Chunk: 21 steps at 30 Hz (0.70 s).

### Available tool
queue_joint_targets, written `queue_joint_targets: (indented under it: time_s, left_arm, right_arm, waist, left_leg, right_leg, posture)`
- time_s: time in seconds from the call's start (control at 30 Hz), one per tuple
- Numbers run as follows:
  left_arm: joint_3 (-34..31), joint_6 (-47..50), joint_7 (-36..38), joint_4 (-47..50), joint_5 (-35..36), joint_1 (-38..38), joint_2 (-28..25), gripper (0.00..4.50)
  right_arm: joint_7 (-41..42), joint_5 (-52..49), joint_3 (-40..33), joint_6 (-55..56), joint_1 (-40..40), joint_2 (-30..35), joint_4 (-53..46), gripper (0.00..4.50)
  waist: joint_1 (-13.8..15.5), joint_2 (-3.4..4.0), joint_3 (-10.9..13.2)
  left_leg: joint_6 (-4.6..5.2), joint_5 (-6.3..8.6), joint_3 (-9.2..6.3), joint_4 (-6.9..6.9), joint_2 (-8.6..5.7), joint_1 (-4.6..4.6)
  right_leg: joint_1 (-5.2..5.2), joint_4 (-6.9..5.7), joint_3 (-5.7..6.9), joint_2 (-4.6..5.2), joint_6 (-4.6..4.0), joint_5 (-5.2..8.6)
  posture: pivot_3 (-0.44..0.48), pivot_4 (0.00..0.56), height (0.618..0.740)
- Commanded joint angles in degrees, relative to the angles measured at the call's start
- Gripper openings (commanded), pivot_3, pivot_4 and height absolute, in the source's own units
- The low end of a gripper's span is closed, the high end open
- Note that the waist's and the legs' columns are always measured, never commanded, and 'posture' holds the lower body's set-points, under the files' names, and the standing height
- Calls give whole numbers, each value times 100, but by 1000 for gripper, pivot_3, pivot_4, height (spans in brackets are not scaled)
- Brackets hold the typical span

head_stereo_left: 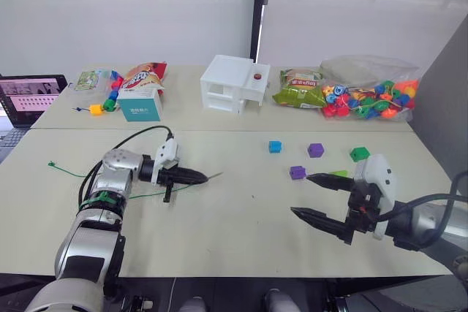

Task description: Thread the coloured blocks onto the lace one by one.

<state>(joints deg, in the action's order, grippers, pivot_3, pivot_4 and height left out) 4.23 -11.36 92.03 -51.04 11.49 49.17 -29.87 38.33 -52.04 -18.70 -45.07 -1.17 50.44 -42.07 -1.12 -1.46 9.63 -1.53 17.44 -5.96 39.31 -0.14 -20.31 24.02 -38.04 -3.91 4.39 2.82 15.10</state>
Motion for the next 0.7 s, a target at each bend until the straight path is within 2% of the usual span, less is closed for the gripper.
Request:
queue_joint_targets:
  time_s: [0.03, 0.17, 0.3, 0.37, 0.5, 0.7]
  left_arm:
    - [17, 441, -22, 785, 114, -139, 14, 6]
    - [523, 542, -726, 1466, -564, -539, 158, 6]
    - [822, 449, -1456, 1564, -938, -916, 534, 6]
    - [865, 243, -1632, 1449, -1040, -986, 577, 6]
    - [917, 38, -1540, 1415, -940, -1249, 592, 6]
    - [677, -514, -1656, 796, -742, -1181, 711, 1946]
  right_arm:
    - [-63, 188, -98, 152, -87, -36, 28, 4500]
    - [39, 364, -36, 270, -172, -83, 84, 4500]
    - [107, 526, 27, 364, -227, -114, 116, 4500]
    - [117, 547, 33, 382, -234, -125, 117, 4500]
    - [139, 622, 45, 420, -271, -168, 101, 4500]
    - [169, 670, 48, 474, -323, -179, 81, 4500]
  waist:
    - [1, 0, 0]
    - [-14, 2, -1]
    - [19, 1, -1]
    - [38, -1, -2]
    - [39, 2, -4]
    - [39, 3, -4]
  left_leg:
    - [0, 0, 0, 0, 0, 0]
    - [2, 1, 0, 0, 1, 4]
    - [1, 1, 1, 1, 1, 2]
    - [1, 1, 1, 2, 1, 3]
    - [0, 0, 1, 3, 0, 14]
    - [1, 1, 0, 3, 1, 32]
  right_leg:
    - [0, 0, 0, 0, 0, 0]
    - [0, -1, -1, -2, 0, 0]
    - [-1, 1, -1, -1, 0, 0]
    - [-2, 2, -1, -1, 0, 0]
    - [-21, 7, -1, 0, 0, 0]
    - [-43, 14, -1, -1, 1, 0]
  posture:
    - [0, 150, 740]
    - [0, 150, 740]
    - [0, 150, 740]
    - [0, 150, 740]
    - [0, 150, 740]
    - [0, 150, 740]
